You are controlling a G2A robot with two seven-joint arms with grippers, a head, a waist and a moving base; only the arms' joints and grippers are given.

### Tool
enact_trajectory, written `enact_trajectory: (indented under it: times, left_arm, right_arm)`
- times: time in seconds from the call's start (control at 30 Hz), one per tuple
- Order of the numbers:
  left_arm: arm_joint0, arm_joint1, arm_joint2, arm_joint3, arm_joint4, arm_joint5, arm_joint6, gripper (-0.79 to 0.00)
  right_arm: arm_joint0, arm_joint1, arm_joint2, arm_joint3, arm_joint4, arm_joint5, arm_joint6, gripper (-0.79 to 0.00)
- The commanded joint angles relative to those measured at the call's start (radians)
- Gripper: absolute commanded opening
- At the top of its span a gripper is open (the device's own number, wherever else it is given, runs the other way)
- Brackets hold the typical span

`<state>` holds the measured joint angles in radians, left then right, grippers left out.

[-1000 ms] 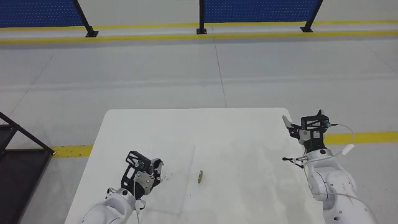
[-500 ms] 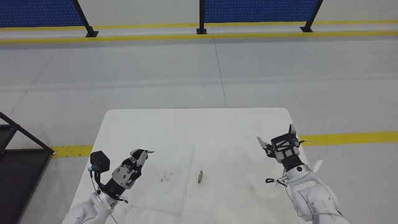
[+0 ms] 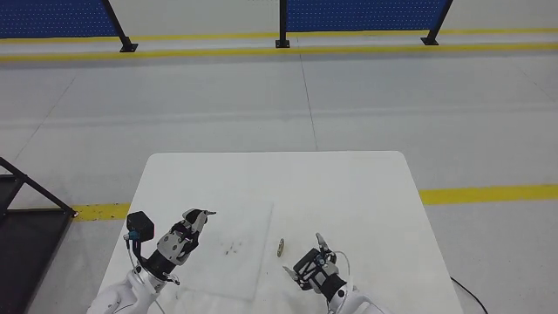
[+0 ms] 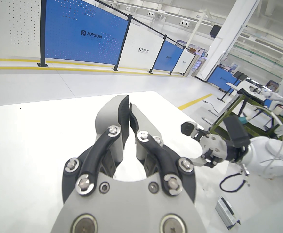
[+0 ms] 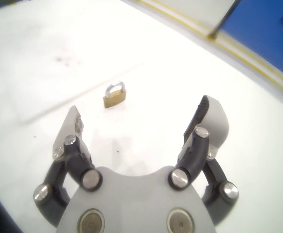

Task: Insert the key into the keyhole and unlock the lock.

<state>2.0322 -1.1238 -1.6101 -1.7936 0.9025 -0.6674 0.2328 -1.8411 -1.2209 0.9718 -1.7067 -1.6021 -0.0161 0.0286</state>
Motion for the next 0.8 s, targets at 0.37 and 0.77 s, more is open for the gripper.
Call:
enact_trajectory:
  times: [0.37, 0.77]
  left_arm:
    - [0.000, 0.000, 0.000, 0.000, 0.000, 0.000, 0.000, -0.785]
    - [0.000, 0.000, 0.000, 0.000, 0.000, 0.000, 0.000, -0.785]
  right_arm:
    - [0.194, -0.079, -0.162, 0.267, 0.174, 0.114, -0.038, -0.132]
    - [0.232, -0.103, -0.201, 0.339, 0.199, 0.129, -0.083, -0.416]
